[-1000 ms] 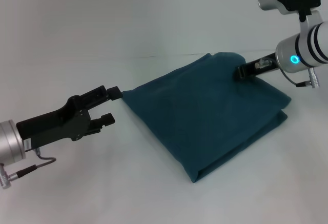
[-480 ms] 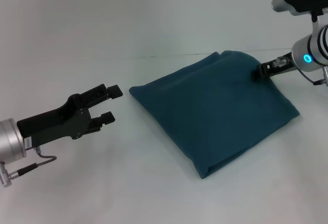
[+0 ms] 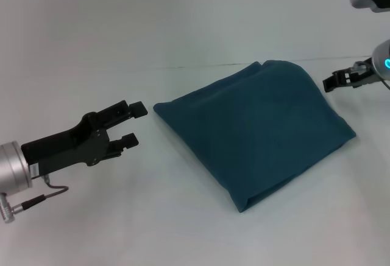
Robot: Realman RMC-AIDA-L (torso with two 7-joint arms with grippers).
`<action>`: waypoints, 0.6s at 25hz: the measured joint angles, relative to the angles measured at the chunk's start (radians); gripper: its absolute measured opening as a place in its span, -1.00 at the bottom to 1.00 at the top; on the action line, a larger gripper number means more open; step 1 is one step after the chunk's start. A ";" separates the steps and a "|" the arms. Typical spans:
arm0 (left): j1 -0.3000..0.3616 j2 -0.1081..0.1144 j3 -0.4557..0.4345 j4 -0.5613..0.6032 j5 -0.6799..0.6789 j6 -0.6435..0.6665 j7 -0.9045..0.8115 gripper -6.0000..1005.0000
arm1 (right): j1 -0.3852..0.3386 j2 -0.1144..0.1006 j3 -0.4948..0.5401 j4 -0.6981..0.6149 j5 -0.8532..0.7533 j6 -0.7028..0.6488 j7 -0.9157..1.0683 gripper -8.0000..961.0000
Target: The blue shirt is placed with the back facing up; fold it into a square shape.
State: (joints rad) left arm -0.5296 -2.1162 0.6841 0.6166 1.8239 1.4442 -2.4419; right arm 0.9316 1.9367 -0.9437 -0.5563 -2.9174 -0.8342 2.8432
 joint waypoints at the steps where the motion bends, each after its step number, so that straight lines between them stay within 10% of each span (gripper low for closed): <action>1: 0.000 0.000 0.000 0.000 0.000 0.001 0.000 0.89 | -0.003 -0.003 0.001 -0.002 -0.001 -0.009 0.004 0.39; 9: 0.000 0.002 0.025 0.004 0.004 0.043 -0.011 0.89 | -0.100 -0.008 0.146 -0.187 0.219 -0.237 -0.148 0.37; 15: -0.006 -0.011 0.131 0.012 0.070 0.077 -0.132 0.89 | -0.190 -0.054 0.235 -0.217 0.595 -0.514 -0.310 0.37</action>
State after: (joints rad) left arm -0.5355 -2.1275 0.8151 0.6284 1.8937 1.5212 -2.5742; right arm 0.7413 1.8831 -0.7091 -0.7738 -2.3227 -1.3486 2.5328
